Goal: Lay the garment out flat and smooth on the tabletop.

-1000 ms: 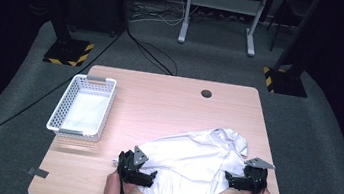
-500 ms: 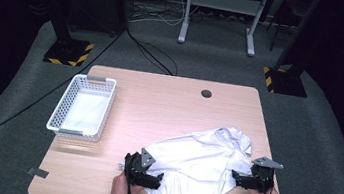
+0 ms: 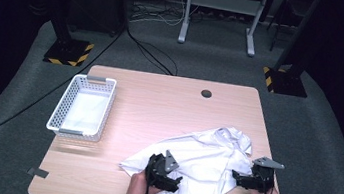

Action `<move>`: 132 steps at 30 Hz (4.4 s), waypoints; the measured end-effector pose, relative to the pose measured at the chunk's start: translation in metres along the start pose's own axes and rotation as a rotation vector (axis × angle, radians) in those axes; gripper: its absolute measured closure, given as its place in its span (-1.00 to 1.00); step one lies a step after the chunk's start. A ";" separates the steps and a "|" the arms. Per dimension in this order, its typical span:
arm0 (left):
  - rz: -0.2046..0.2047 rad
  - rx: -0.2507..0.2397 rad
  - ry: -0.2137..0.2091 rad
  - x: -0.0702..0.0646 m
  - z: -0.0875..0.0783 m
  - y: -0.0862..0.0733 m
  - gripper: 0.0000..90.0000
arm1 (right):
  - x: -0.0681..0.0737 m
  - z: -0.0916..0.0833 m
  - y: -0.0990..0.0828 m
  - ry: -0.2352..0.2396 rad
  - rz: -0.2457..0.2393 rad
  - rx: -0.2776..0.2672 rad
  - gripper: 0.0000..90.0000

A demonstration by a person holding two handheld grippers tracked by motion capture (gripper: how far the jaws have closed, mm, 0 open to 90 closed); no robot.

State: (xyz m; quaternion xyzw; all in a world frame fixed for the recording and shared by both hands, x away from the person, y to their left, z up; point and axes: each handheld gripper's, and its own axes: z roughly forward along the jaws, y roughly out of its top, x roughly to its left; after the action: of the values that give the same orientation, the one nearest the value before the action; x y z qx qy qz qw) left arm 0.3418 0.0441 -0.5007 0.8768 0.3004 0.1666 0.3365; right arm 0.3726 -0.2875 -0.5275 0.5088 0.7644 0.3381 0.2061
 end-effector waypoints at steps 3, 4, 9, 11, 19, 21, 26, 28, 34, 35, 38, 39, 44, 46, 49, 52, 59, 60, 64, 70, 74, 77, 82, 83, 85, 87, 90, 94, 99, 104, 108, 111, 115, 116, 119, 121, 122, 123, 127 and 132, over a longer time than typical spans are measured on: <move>0.025 0.041 -0.003 -0.008 0.015 0.013 -0.29 | 0.000 0.000 0.000 0.006 -0.001 -0.002 -0.97; 0.017 0.057 0.000 -0.008 0.020 0.015 -0.25 | 0.000 0.000 0.000 0.008 0.000 -0.001 -0.97; -0.083 0.049 -0.026 0.001 0.024 0.014 0.24 | -0.001 0.000 0.000 0.013 0.003 -0.003 -0.96; -0.093 0.044 -0.027 0.003 0.023 0.013 0.42 | -0.001 0.000 0.000 0.016 0.001 -0.004 -0.96; -0.082 0.021 -0.022 0.005 0.016 0.014 0.49 | -0.002 -0.001 0.000 0.017 0.005 -0.008 -0.95; -0.080 0.032 -0.025 0.005 0.017 0.014 0.30 | -0.002 -0.001 0.000 0.017 0.005 -0.008 -0.95; -0.071 0.018 -0.023 0.003 0.015 0.014 0.53 | -0.002 -0.001 0.000 0.017 0.006 -0.008 -0.95; -0.072 0.010 -0.026 0.003 0.014 0.014 0.64 | -0.002 -0.001 0.000 0.017 0.007 -0.008 -0.95; -0.091 -0.015 -0.049 0.010 0.008 0.012 0.87 | -0.002 -0.001 0.000 0.019 0.008 -0.009 -0.94; -0.097 -0.021 -0.052 0.011 0.006 0.011 0.88 | -0.002 -0.001 0.000 0.019 0.008 -0.009 -0.94; -0.113 -0.034 -0.057 0.017 0.003 0.009 0.88 | -0.002 -0.001 0.000 0.019 0.008 -0.010 -0.94; -0.126 -0.040 -0.060 0.018 0.002 0.007 0.88 | -0.002 -0.001 0.000 0.019 0.008 -0.010 -0.94; -0.151 -0.042 -0.055 0.026 -0.002 -0.002 0.89 | -0.002 -0.001 0.000 0.018 0.008 -0.009 -0.94; -0.160 -0.042 -0.048 0.028 -0.006 -0.006 0.90 | -0.002 -0.001 0.000 0.018 0.008 -0.010 -0.94; -0.174 -0.042 -0.027 0.034 -0.012 -0.013 0.90 | -0.002 -0.001 0.000 0.018 0.008 -0.009 -0.94; -0.204 -0.037 -0.011 0.044 -0.018 -0.023 0.90 | -0.002 -0.001 0.000 0.014 0.005 -0.008 -0.94; -0.182 0.000 -0.023 0.043 -0.015 -0.018 0.39 | -0.001 0.000 0.000 0.010 0.002 -0.007 -0.94; -0.174 0.002 -0.030 0.040 -0.012 -0.016 0.27 | -0.001 0.000 0.000 0.010 0.002 -0.007 -0.94; -0.129 0.033 -0.038 0.029 -0.002 -0.008 0.09 | -0.001 0.000 0.000 0.010 0.001 -0.007 -0.94; -0.099 0.021 -0.032 0.023 0.008 -0.002 0.49 | -0.001 0.000 0.000 0.011 0.002 -0.007 -0.94; -0.105 0.008 -0.034 0.025 0.005 -0.002 0.77 | -0.001 0.000 0.000 0.011 0.002 -0.007 -0.94; -0.120 -0.007 -0.028 0.030 -0.001 -0.005 0.89 | -0.001 0.000 0.000 0.011 0.002 -0.007 -0.94; -0.133 -0.005 -0.020 0.037 -0.006 -0.008 0.94 | -0.001 0.000 0.000 0.009 0.002 -0.007 -0.94; -0.139 -0.007 -0.019 0.038 -0.006 -0.009 0.95 | -0.001 0.000 0.000 0.009 0.002 -0.007 -0.94; -0.140 -0.006 -0.010 0.041 -0.008 -0.011 0.95 | -0.001 0.000 0.000 0.009 0.002 -0.007 -0.94; -0.149 -0.009 0.005 0.045 -0.012 -0.014 0.95 | -0.001 0.000 0.000 0.009 0.002 -0.007 -0.94; -0.176 -0.004 0.036 0.056 -0.021 -0.025 0.95 | -0.001 0.000 0.000 0.009 0.002 -0.008 -0.94; -0.242 0.004 0.083 0.079 -0.036 -0.043 0.95 | -0.001 0.000 0.000 0.009 0.002 -0.007 -0.94; -0.321 0.001 0.152 0.107 -0.054 -0.062 0.95 | -0.001 0.000 0.000 0.005 -0.001 -0.005 -0.93; -0.362 0.005 0.181 0.116 -0.059 -0.075 0.88 | 0.000 0.000 0.000 0.002 -0.006 -0.004 -0.94; -0.346 -0.008 0.205 0.103 -0.063 -0.071 0.38 | 0.000 0.000 0.000 0.002 -0.006 -0.004 -0.94; -0.301 -0.040 0.202 0.088 -0.067 -0.061 0.18 | 0.000 0.000 0.000 0.002 -0.006 -0.004 -0.94; -0.193 -0.023 0.160 0.059 -0.057 -0.041 0.03 | 0.000 0.000 0.000 0.001 -0.007 -0.003 -0.94; -0.165 -0.016 0.147 0.051 -0.051 -0.037 0.01 | 0.000 0.000 0.000 0.001 -0.007 -0.003 -0.94; -0.088 0.026 0.112 0.031 -0.028 -0.025 -0.04 | 0.000 0.000 0.000 0.003 -0.007 -0.004 -0.94; -0.055 0.054 0.093 0.023 -0.014 -0.018 -0.08 | 0.000 0.000 0.000 0.006 -0.006 -0.005 -0.94; -0.047 0.062 0.091 0.020 -0.009 -0.015 -0.08 | 0.000 0.000 0.000 0.006 -0.007 -0.005 -0.94; -0.037 0.065 0.087 0.019 -0.005 -0.012 -0.06 | 0.000 0.000 0.000 0.006 -0.007 -0.004 -0.94; -0.041 0.064 0.065 0.021 0.003 -0.008 0.26 | 0.001 0.000 0.000 0.008 -0.009 -0.003 -0.94; -0.072 0.038 0.037 0.028 0.001 -0.010 0.71 | 0.003 -0.004 -0.002 0.009 -0.031 -0.055 -0.93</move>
State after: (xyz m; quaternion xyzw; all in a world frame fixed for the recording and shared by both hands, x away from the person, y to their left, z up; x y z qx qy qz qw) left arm 0.3597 0.0673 -0.5060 0.8685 0.3409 0.1647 0.3198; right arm 0.3678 -0.2866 -0.5258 0.4896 0.7635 0.3582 0.2215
